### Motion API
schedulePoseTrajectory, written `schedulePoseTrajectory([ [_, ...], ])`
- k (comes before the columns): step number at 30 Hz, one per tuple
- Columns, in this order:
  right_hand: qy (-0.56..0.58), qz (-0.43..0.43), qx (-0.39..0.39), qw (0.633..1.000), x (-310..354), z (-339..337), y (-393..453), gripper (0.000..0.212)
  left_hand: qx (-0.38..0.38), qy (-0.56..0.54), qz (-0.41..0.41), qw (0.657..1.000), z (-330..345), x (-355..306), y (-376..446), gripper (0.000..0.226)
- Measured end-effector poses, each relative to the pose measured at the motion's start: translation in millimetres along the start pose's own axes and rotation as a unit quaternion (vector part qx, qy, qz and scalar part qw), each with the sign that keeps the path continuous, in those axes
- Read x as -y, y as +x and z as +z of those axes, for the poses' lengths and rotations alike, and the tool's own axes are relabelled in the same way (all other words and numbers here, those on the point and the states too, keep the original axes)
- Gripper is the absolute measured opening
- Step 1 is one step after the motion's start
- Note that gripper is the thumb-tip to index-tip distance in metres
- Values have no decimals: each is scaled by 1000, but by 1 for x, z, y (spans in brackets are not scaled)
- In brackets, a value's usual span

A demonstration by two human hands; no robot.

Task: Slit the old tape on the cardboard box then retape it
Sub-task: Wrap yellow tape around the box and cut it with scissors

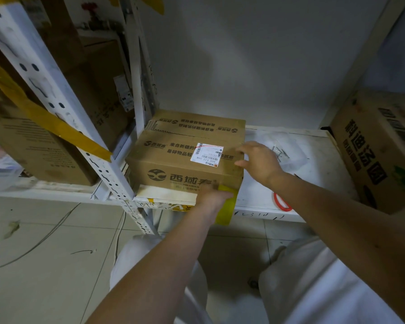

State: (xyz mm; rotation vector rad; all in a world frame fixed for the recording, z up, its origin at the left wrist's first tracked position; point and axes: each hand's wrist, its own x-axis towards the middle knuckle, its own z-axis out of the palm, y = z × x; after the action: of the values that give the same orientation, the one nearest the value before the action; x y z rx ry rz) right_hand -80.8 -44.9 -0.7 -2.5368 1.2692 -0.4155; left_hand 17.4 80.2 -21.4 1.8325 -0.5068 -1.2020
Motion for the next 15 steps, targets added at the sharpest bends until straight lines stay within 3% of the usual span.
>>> schedulePoseTrajectory([
  [2, -43, -86, 57, 994, 7, -3, -3, 28, 16, 9, 15, 1000, -4, 4, -1, 35],
  [5, -113, -133, 128, 976, 7, -3, -4, 31, 29, 18, 32, 999, -8, 9, -5, 45],
  [15, -168, -158, 159, 960, 7, -1, -3, 30, 67, 49, -23, 996, 3, 3, 12, 48],
])
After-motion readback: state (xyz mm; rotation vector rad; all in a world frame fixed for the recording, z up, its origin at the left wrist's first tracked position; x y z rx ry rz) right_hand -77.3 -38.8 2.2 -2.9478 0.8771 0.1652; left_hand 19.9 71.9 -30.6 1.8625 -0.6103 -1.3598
